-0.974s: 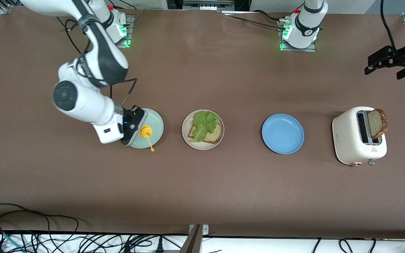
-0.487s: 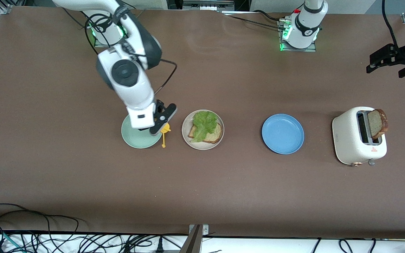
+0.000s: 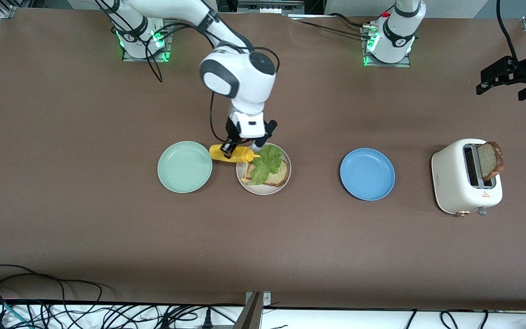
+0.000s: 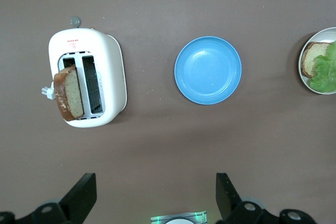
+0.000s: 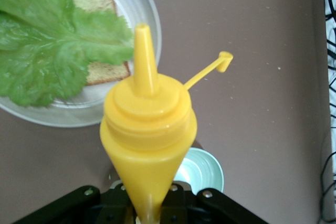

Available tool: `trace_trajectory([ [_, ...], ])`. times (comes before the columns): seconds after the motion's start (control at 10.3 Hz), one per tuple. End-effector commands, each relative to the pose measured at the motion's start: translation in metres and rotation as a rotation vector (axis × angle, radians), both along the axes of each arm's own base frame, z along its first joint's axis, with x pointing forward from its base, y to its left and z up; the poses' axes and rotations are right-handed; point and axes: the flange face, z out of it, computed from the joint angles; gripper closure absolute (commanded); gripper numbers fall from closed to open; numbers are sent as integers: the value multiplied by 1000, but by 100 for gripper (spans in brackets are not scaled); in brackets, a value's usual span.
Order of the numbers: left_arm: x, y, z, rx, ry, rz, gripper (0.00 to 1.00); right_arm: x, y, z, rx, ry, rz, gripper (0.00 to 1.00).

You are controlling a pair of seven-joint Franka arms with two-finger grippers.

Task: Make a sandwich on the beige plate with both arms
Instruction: 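Hold the mustard nozzle over the lettuce on the beige plate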

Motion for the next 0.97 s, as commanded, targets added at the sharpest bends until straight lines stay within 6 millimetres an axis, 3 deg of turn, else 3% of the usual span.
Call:
trace_trajectory([
  [0.0,-5,1,4,11,-2,-23,0,11,-5,-37,-172,-106,113,100],
  [0.1,-6,1,2,13,3,-23,0,12,-11,-57,-274,-137,157,100],
  [0.29,-8,12,2,13,12,-5,0,-4,-4,-87,-455,-182,272,100],
  [0.49,-7,11,2,11,11,-6,0,-14,0,-107,-523,-204,318,100],
  [0.68,-7,12,1,10,12,-6,0,-13,0,-104,-520,-201,313,100],
  [0.88,-7,12,1,11,11,-6,0,10,7,-57,-490,-126,282,100],
])
